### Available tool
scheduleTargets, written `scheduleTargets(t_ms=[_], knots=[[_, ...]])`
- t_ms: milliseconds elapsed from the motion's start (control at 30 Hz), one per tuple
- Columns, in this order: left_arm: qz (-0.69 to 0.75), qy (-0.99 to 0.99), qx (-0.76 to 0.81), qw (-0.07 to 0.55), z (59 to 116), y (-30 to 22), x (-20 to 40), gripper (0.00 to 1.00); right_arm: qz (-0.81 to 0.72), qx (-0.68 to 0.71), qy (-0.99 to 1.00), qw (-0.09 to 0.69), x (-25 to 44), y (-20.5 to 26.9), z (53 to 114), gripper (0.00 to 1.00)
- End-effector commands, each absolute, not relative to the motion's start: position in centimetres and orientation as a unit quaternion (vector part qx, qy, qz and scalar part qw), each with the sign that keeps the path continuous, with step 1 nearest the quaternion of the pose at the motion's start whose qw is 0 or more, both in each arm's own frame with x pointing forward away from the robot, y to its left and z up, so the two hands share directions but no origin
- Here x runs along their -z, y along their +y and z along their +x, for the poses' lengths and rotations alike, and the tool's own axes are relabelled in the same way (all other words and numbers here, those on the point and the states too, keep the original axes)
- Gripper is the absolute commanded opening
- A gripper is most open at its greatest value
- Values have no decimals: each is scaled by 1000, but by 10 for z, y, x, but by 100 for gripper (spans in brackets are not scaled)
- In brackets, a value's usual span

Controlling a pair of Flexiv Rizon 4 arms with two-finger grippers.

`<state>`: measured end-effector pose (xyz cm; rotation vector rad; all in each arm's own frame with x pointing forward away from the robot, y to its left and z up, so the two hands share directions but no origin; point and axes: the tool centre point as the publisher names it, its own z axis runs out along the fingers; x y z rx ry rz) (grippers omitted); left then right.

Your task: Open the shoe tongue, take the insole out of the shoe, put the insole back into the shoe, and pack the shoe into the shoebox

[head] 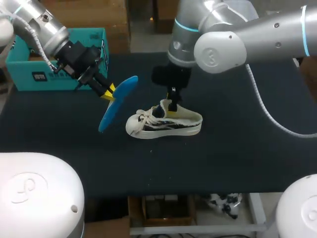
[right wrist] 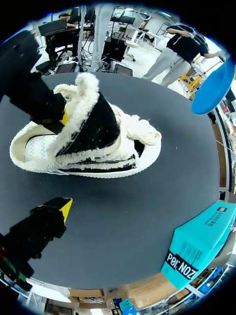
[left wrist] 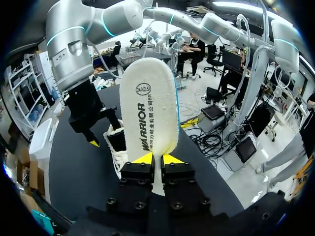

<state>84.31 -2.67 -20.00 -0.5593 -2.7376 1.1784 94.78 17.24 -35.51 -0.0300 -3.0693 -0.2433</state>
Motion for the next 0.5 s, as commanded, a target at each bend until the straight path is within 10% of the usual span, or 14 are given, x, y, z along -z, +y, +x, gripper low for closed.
scheduleTargets(t_ms=[33,500], knots=[[-177,-901,-393,41,839,-24,204,0,-12,45,-998,32,356,180,947,0],[-195,-898,-393,46,842,-26,206,0,-67,32,-997,19,355,179,934,0]])
